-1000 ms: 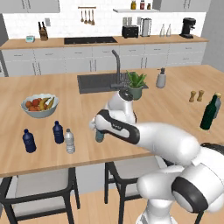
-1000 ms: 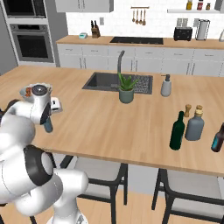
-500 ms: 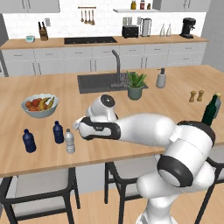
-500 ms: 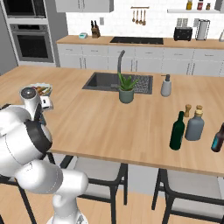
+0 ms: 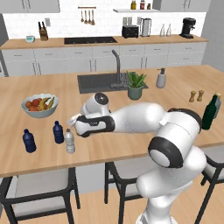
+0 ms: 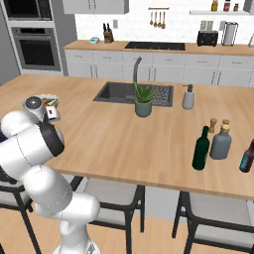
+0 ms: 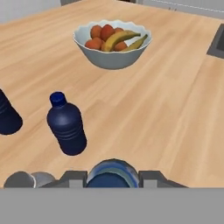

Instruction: Move the plastic bottles in the middle to the plastics group, and the glass bottles in the middle to the glass group.

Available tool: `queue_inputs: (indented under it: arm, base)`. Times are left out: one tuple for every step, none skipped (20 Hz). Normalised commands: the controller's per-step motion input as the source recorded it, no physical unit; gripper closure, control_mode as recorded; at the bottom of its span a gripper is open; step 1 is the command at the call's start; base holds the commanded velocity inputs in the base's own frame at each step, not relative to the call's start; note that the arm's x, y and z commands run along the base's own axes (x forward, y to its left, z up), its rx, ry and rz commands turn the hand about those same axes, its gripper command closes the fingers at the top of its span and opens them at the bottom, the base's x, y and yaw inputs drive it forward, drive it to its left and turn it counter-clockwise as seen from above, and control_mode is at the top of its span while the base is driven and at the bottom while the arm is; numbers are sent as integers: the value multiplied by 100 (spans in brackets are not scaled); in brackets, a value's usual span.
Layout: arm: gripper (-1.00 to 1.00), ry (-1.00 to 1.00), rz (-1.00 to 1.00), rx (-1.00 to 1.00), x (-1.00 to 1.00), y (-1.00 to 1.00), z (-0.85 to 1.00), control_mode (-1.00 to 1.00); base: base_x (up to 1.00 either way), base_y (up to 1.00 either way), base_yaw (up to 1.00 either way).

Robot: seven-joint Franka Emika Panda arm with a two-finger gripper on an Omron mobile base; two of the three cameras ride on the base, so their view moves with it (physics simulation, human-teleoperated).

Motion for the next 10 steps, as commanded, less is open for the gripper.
queue_inputs:
  arm:
    - [100, 0, 0, 3, 19, 39, 0, -100]
    - [100, 0, 0, 2, 18, 38, 0, -100]
    - [100, 0, 0, 1, 18, 34, -1, -100]
    - [100, 0, 0, 0, 18, 28, -2, -100]
    - [100, 1, 0, 0, 16, 21, -4, -100]
    - [100, 3, 0, 0, 14, 15, -6, -100]
    - [100, 6, 0, 0, 12, 14, -9, -100]
    - [100, 8, 0, 0, 11, 16, -13, -100]
    - [100, 13, 0, 1, 9, 10, -13, -100]
    - [100, 17, 0, 2, 10, 14, -15, -100]
  base:
    - [0, 0, 0]
    - [0, 0, 0]
    - [0, 0, 0]
    - [0, 0, 0]
    - [0, 0, 0]
    - [0, 0, 0]
    - [0, 0, 0]
    - [0, 0, 0]
    - [0, 0, 0]
    - [0, 0, 0]
